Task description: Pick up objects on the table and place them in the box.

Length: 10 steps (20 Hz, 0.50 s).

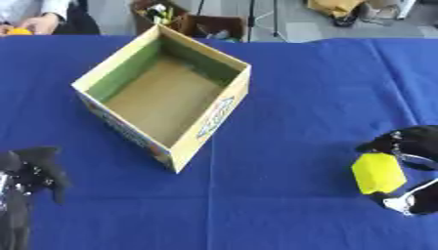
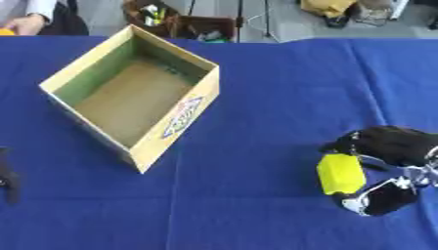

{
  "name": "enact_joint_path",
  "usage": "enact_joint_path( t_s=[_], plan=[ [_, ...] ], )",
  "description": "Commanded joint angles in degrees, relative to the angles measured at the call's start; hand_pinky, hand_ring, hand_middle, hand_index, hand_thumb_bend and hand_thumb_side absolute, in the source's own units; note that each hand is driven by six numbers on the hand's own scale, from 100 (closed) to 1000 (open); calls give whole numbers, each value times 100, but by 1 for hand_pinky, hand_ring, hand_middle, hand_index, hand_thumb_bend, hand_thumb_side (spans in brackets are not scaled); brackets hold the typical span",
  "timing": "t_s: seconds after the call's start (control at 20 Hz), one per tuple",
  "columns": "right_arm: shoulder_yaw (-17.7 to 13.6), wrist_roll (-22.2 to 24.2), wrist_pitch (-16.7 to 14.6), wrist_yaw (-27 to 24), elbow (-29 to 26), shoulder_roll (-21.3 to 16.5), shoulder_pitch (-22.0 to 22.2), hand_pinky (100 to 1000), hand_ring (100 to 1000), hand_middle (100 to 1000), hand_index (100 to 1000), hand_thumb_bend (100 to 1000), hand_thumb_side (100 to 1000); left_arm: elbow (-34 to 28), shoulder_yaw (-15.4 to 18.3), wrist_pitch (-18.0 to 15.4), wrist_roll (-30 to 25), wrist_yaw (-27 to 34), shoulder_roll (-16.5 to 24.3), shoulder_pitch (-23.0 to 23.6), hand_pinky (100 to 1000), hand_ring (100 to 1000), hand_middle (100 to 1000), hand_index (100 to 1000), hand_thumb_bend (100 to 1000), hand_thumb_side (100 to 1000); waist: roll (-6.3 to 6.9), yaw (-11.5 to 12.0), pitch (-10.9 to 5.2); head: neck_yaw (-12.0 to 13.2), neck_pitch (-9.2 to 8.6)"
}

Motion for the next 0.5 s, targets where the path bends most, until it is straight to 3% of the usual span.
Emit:
enact_joint_path(
  t_s=[0.05,0.5],
  plan=[
    [-130,0,77,46,-83,-221,-66,733,796,700,922,273,542,-109,-17,-10,-30,-24,34,0,233,396,401,657,100,1000,-7,0,-98,-28,-83],
    [-97,-97,117,45,-83,-239,-122,711,767,630,758,259,527,-109,-25,-4,-69,-39,30,4,233,397,401,657,100,1000,-7,9,-73,-77,-93]
  ],
)
